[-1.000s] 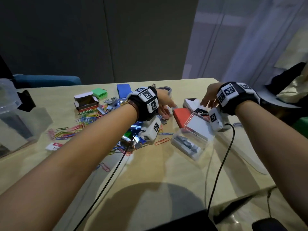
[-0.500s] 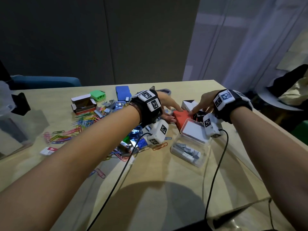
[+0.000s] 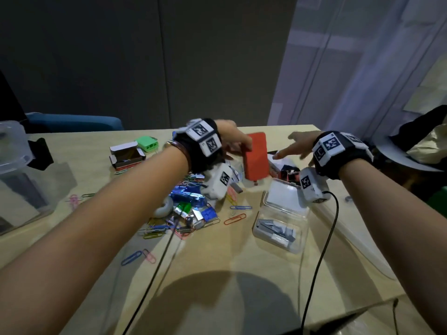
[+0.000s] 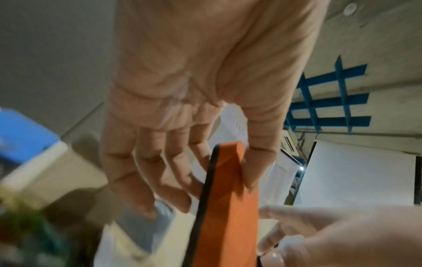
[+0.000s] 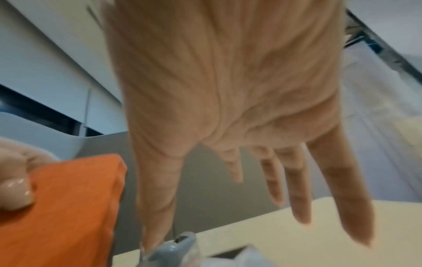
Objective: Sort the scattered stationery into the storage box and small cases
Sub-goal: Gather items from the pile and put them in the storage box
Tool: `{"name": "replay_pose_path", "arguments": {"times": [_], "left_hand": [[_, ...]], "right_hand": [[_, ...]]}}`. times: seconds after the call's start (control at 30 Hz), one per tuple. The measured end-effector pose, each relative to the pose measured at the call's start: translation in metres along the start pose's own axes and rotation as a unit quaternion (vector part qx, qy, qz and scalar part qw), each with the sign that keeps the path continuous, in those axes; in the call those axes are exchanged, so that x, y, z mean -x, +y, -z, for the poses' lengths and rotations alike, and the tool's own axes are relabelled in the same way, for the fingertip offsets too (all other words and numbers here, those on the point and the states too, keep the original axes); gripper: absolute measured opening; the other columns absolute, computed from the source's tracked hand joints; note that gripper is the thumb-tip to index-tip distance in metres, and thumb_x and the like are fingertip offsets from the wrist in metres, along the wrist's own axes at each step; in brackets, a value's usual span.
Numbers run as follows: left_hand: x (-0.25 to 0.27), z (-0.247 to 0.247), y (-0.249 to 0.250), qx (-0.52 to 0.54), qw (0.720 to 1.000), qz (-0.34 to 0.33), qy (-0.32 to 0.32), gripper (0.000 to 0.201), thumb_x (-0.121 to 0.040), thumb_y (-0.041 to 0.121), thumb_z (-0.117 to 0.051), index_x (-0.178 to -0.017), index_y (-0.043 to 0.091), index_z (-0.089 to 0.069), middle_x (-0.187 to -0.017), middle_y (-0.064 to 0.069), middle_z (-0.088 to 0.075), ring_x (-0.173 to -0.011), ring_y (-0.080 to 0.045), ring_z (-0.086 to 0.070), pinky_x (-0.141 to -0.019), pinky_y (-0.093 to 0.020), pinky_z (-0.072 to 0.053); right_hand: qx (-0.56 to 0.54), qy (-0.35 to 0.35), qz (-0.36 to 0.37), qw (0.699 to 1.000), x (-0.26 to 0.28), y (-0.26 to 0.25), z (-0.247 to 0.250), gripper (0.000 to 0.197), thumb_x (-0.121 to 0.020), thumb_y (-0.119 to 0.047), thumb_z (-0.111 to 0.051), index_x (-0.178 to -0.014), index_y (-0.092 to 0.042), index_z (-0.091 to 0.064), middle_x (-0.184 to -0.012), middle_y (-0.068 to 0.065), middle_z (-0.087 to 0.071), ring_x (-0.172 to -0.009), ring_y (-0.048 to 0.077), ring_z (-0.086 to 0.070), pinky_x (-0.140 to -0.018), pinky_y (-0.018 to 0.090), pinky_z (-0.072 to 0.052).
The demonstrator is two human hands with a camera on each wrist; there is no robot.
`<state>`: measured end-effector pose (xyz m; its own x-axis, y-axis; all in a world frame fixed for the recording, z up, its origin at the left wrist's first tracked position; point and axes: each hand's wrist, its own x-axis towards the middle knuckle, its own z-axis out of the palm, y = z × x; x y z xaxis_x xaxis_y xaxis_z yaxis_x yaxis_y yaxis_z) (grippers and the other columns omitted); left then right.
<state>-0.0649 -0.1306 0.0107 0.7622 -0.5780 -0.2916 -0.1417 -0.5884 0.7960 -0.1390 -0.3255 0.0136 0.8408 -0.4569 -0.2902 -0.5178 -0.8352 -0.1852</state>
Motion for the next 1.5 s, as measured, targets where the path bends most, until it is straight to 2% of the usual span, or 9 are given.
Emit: {"name": "replay_pose_path", "arguments": {"times": [0.1, 0.27, 0.47, 0.67, 1.03, 1.17, 1.3, 1.4, 1.5], "left_hand": [[0.012, 0.040, 0.000, -0.026, 0.999, -0.036, 0.031, 0.015, -0.086, 0.013, -0.067, -0.080, 0.014, -0.054, -0.077, -0.002, -0.059, -0.076, -0.016, -0.059, -0.064, -0.029, -0.054], [0.029, 0.095, -0.023, 0.029, 0.992, -0.050, 0.109, 0.023, -0.090, 0.011, -0.066, -0.075, 0.010, -0.048, -0.055, -0.009, -0.054, -0.058, -0.021, -0.058, -0.081, -0.042, -0.054], [0.060, 0.142, -0.050, -0.013, 0.979, -0.021, 0.204, 0.033, -0.098, 0.005, -0.049, -0.065, 0.002, -0.052, -0.049, -0.009, -0.051, -0.036, -0.011, -0.051, -0.043, -0.023, -0.053], [0.086, 0.166, -0.076, 0.025, 0.969, 0.007, 0.247, 0.014, -0.101, 0.010, -0.046, -0.113, 0.003, -0.048, -0.090, -0.018, -0.059, -0.071, -0.024, -0.064, -0.071, -0.047, -0.059], [0.126, 0.150, -0.106, -0.016, 0.967, 0.018, 0.255, 0.019, -0.095, 0.006, -0.051, -0.080, 0.012, -0.041, -0.071, -0.009, -0.049, -0.044, -0.013, -0.051, -0.037, -0.021, -0.045], [0.150, 0.158, -0.114, 0.002, 0.961, 0.031, 0.273, 0.016, -0.096, 0.011, -0.052, -0.101, 0.008, -0.037, -0.081, -0.008, -0.052, -0.058, -0.017, -0.053, -0.044, -0.023, -0.050], [0.183, 0.170, -0.115, 0.034, 0.956, 0.014, 0.290, 0.022, -0.097, 0.008, -0.053, -0.110, 0.009, -0.035, -0.089, -0.010, -0.055, -0.067, -0.017, -0.060, -0.051, -0.027, -0.058], [0.206, 0.180, -0.112, 0.038, 0.945, 0.012, 0.326, 0.022, -0.096, 0.009, -0.054, -0.111, 0.009, -0.037, -0.096, -0.012, -0.056, -0.070, -0.019, -0.065, -0.059, -0.033, -0.060], [0.225, 0.191, -0.111, 0.045, 0.930, 0.007, 0.364, 0.023, -0.096, 0.010, -0.054, -0.110, 0.010, -0.036, -0.097, -0.013, -0.059, -0.073, -0.019, -0.066, -0.071, -0.041, -0.060]], "right_hand": [[-0.026, 0.077, 0.065, 0.995, 0.013, -0.029, 0.010, 0.094, -0.081, -0.047, -0.074, -0.153, -0.016, -0.022, -0.153, 0.013, -0.034, -0.132, 0.034, -0.043, -0.102, 0.047, -0.046], [-0.039, 0.080, 0.159, 0.983, 0.023, -0.093, 0.015, 0.063, -0.085, -0.030, -0.073, -0.136, -0.003, -0.047, -0.129, 0.017, -0.058, -0.114, 0.030, -0.059, -0.097, 0.046, -0.050], [-0.091, 0.031, 0.222, 0.970, 0.008, -0.159, -0.011, 0.024, -0.093, -0.013, -0.063, -0.104, 0.008, -0.067, -0.102, 0.021, -0.072, -0.094, 0.031, -0.071, -0.084, 0.044, -0.058], [0.052, 0.069, 0.260, 0.962, -0.011, -0.211, -0.037, 0.038, -0.095, -0.014, -0.058, -0.132, -0.007, -0.057, -0.137, 0.013, -0.056, -0.126, 0.029, -0.053, -0.099, 0.032, -0.043], [0.040, -0.015, 0.236, 0.971, -0.044, -0.248, -0.080, 0.046, -0.092, -0.027, -0.064, -0.128, 0.000, -0.056, -0.139, 0.020, -0.051, -0.126, 0.035, -0.049, -0.101, 0.038, -0.039], [0.049, -0.007, 0.218, 0.975, -0.036, -0.250, -0.081, 0.036, -0.093, -0.035, -0.064, -0.097, 0.000, -0.062, -0.112, 0.017, -0.056, -0.081, 0.031, -0.057, -0.072, 0.034, -0.043], [0.062, -0.001, 0.222, 0.973, -0.026, -0.254, -0.073, 0.043, -0.090, -0.038, -0.067, -0.112, -0.002, -0.065, -0.127, 0.017, -0.060, -0.109, 0.031, -0.056, -0.088, 0.032, -0.043], [0.018, 0.042, 0.268, 0.962, -0.044, -0.257, -0.061, 0.026, -0.078, -0.022, -0.081, -0.080, -0.018, -0.055, -0.113, 0.016, -0.064, -0.094, 0.027, -0.057, -0.064, 0.026, -0.040], [-0.065, 0.153, 0.274, 0.947, -0.034, -0.257, -0.047, 0.021, -0.088, -0.017, -0.064, -0.083, -0.015, -0.044, -0.097, 0.023, -0.064, -0.081, 0.034, -0.057, -0.070, 0.035, -0.044]]}}
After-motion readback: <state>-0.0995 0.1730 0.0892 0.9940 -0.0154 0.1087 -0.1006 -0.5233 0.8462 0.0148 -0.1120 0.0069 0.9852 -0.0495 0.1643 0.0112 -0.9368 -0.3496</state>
